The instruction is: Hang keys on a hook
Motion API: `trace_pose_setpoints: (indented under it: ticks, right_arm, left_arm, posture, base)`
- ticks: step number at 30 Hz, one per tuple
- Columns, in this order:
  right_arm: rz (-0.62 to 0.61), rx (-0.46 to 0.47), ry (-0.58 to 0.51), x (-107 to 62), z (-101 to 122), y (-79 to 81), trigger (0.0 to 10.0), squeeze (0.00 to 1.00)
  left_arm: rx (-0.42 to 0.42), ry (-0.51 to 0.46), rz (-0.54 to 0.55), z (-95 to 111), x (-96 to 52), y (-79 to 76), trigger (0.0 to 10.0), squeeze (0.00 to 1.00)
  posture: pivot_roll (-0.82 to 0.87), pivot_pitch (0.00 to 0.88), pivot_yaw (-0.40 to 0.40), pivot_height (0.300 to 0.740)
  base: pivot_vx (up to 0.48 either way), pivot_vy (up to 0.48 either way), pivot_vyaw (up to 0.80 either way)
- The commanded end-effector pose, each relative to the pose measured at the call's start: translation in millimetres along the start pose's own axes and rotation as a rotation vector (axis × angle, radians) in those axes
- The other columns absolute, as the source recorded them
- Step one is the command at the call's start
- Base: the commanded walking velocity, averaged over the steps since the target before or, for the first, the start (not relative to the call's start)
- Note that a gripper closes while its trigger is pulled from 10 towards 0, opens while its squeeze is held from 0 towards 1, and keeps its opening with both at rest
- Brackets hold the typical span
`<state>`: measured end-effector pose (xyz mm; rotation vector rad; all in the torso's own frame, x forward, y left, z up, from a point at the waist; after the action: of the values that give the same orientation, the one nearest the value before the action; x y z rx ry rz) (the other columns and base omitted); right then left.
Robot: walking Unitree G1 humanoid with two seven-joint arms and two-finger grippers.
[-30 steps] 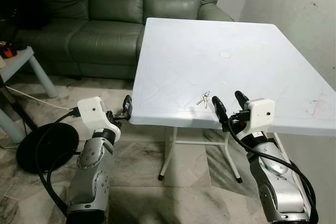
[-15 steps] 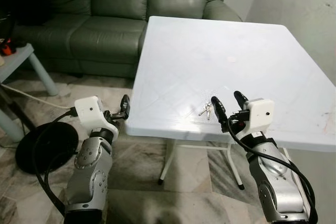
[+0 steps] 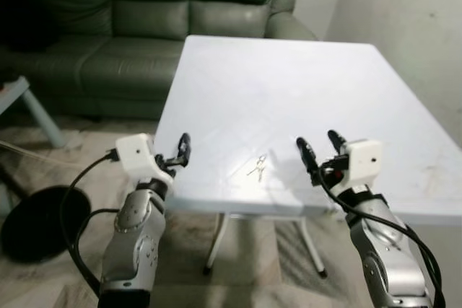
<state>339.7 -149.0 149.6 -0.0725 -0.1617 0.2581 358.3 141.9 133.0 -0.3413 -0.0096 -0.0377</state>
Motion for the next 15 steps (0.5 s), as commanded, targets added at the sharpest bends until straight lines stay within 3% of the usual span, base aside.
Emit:
trace_pose_setpoints:
  ticks: [1, 4, 5, 6, 7, 15]
  right_arm:
    - [0.014, 0.005, -0.004, 1.9, 2.2, 3.1, 10.0, 0.00]
    - [0.042, 0.011, 0.001, 1.7, 1.2, 3.6, 10.0, 0.00]
    - [0.048, 0.007, 0.003, 1.6, 1.1, 3.7, 10.0, 0.29]
    - [0.051, 0.003, 0.004, 1.6, 0.9, 3.7, 10.0, 0.29]
    - [0.053, 0.002, 0.007, 1.5, 0.5, 3.0, 10.0, 1.00]
    - [0.111, -0.064, 0.023, 3.6, -1.4, 1.5, 10.0, 1.00]
  left_arm:
    - [0.013, 0.010, 0.025, -2.6, -1.7, 5.4, 10.0, 0.00]
    - [-0.001, 0.015, 0.025, -4.0, -2.5, 4.3, 10.0, 0.00]
    - [0.000, 0.015, 0.023, -4.3, -2.9, 3.7, 10.0, 0.00]
    - [0.000, 0.015, 0.021, -4.4, -3.2, 3.2, 10.0, 0.00]
    - [0.001, 0.016, 0.020, -4.7, -3.5, 2.7, 10.0, 0.00]
    - [0.010, 0.041, -0.038, -11.0, -8.0, -8.7, 10.0, 0.00]
  posture:
    - [0.02, 0.038, -0.057, 0.732]
    - [0.02, 0.045, -0.059, 0.732]
    - [0.02, 0.045, -0.059, 0.732]
    - [0.02, 0.045, -0.059, 0.732]
    - [0.02, 0.049, -0.060, 0.732]
    - [0.02, 0.063, -0.059, 0.732]
  base:
    - [0.000, 0.000, 0.00]
    - [0.000, 0.000, 0.00]
    - [0.000, 0.000, 0.00]
    - [0.000, 0.000, 0.00]
    - [0.000, 0.000, 0.00]
    - [0.000, 0.000, 0.00]
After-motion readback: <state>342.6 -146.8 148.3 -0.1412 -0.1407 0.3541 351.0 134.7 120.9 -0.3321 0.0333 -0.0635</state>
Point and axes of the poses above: a point about 5 cm out from each wrist's last joint towards the gripper, its own x axis pointing out of the wrist towards the gripper, its own z axis along the axis of the wrist's last joint, y = z × x, the point moved 6 cm from there along x, pointing out of the wrist towards the gripper, and after that the axes turned 3 degrees about -x, right-handed, at the moved point
